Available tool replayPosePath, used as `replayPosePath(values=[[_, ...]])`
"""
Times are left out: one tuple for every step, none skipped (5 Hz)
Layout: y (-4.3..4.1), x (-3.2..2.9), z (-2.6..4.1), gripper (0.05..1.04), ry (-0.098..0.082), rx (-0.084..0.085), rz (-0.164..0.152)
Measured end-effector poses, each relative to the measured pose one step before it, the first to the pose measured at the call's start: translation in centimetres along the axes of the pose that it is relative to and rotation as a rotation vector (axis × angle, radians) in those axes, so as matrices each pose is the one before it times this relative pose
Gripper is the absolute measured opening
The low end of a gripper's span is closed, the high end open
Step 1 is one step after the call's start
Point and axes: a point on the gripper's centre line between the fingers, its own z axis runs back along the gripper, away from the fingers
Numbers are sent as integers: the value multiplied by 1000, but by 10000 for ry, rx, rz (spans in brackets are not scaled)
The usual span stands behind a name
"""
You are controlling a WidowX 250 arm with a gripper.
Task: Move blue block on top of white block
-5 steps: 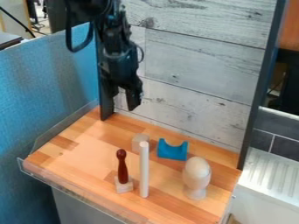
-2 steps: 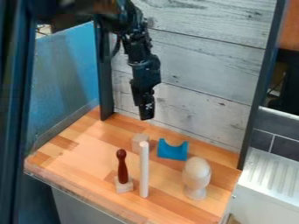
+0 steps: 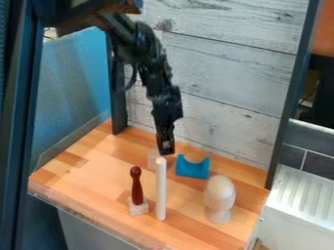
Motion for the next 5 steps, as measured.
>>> replayPosePath(values=[[-417,-230,-1035,1000,-65,306,-624],[-66,375,-22,1000,-244,-15,-896],[-46,433,207,1000,-197,-157,-136],[240,476,226,1000,-68,44,-19],[-191,778,-509,1000,29,156,-173]])
